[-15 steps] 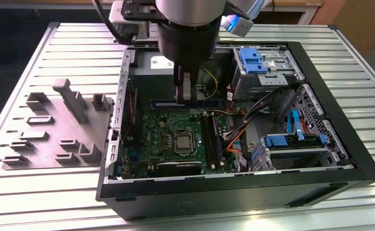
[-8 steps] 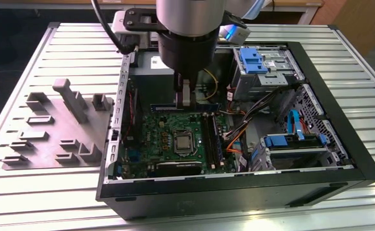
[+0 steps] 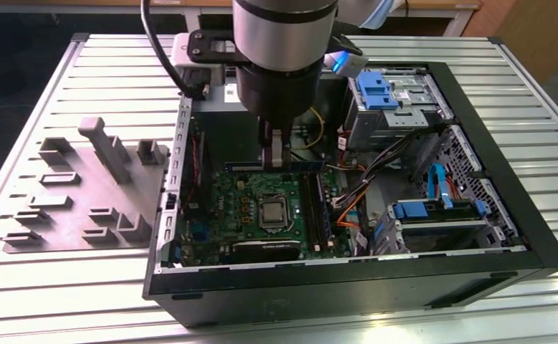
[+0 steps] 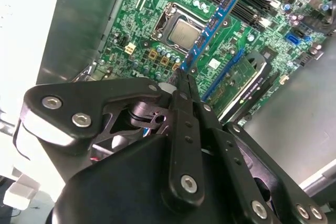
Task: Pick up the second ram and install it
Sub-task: 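Pick up the second ram and move it above second insertion slot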
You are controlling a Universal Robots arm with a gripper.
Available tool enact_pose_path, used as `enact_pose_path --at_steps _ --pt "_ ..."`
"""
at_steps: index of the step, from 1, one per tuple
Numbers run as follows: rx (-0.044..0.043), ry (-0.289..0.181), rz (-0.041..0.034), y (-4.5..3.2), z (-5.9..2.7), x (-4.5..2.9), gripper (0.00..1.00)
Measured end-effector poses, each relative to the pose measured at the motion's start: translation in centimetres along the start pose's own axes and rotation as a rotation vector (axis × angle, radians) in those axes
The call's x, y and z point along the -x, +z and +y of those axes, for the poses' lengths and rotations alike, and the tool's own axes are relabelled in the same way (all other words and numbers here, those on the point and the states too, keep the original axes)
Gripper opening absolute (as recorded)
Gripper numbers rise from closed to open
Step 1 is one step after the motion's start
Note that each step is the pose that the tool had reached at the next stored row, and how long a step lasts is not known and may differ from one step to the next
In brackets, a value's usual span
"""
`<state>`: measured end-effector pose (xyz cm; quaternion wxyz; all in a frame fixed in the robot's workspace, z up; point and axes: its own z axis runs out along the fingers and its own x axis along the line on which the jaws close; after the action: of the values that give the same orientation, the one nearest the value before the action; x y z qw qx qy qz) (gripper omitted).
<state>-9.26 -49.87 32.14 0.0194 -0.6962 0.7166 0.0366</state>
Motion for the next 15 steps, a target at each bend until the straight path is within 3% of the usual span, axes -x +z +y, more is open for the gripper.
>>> enact_pose_path --at_steps 4,9,15 --pt "0.0018 -0.015 0.0 0.57 -0.01 -0.04 0.11" --pt "0.0019 -0.015 0.0 0.66 -0.02 -0.05 0.11" --pt "0.0019 -0.015 0.0001 1.5 -0.04 -0.12 0.11"
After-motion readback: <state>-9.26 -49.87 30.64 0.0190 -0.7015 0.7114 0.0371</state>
